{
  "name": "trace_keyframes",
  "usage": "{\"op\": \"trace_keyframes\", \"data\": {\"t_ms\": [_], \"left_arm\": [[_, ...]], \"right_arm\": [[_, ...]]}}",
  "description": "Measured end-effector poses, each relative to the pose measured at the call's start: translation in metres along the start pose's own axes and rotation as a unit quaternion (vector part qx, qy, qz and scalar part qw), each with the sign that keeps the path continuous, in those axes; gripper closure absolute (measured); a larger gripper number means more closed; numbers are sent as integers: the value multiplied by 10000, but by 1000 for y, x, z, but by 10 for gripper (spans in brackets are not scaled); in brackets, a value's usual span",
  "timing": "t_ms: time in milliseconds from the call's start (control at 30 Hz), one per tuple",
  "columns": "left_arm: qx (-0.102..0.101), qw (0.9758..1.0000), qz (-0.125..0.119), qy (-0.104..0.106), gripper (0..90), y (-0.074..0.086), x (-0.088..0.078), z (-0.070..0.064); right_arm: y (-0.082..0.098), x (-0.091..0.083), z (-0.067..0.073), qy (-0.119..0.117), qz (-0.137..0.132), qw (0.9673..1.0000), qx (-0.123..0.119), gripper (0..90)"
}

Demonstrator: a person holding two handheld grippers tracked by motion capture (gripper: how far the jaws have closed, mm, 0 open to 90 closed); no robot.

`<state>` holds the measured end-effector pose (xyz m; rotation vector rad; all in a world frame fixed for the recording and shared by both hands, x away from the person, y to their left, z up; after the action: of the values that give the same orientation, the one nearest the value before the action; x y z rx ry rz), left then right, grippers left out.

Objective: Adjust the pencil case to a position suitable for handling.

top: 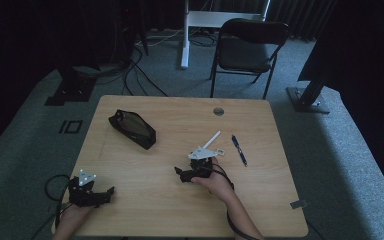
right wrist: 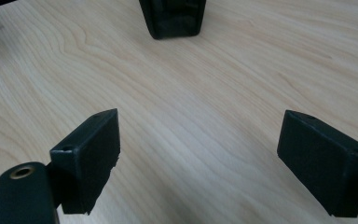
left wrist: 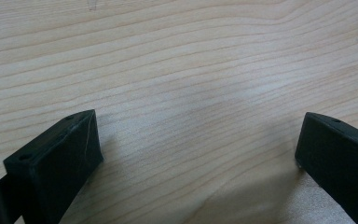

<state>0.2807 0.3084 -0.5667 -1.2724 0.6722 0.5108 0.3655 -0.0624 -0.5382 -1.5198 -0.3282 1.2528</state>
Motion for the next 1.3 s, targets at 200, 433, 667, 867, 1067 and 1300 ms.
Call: {"op": "trace_keyframes", "data": {"t_ms": [200, 433, 667, 867, 1067, 1300], "left_arm": [[1, 10000, 0, 0, 2, 0, 0, 0], [0, 10000, -1, 0, 2, 0, 0, 0], [2, 10000, 0, 1, 2, 0, 0, 0], [1, 10000, 1, 0, 3, 0, 0, 0], [7, 10000, 2, 0, 2, 0, 0, 0], [2, 10000, 1, 1, 2, 0, 0, 0]], "right_arm": [[-7, 9, 2, -36, -42, 10000, 5, 128], [-15, 17, 5, -82, -133, 9999, 1, 128], [-24, 27, 8, -162, -211, 9996, -1, 128], [-31, 34, 10, -206, -263, 9994, -12, 128], [-38, 42, 11, -224, -282, 9993, -48, 128], [-50, 52, 11, -297, -358, 9988, -123, 128]]}}
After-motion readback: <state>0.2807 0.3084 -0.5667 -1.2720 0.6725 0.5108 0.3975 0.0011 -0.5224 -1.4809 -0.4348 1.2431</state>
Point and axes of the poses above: each handheld gripper's, and its own axes: x roughly forward along the jaws, y roughly out of its underside, z roughly to its left, the point moved 2 cm from there along x, roughly forward along the jaws, and after that the axes turned 11 degrees about -y, right-handed, at the moved point
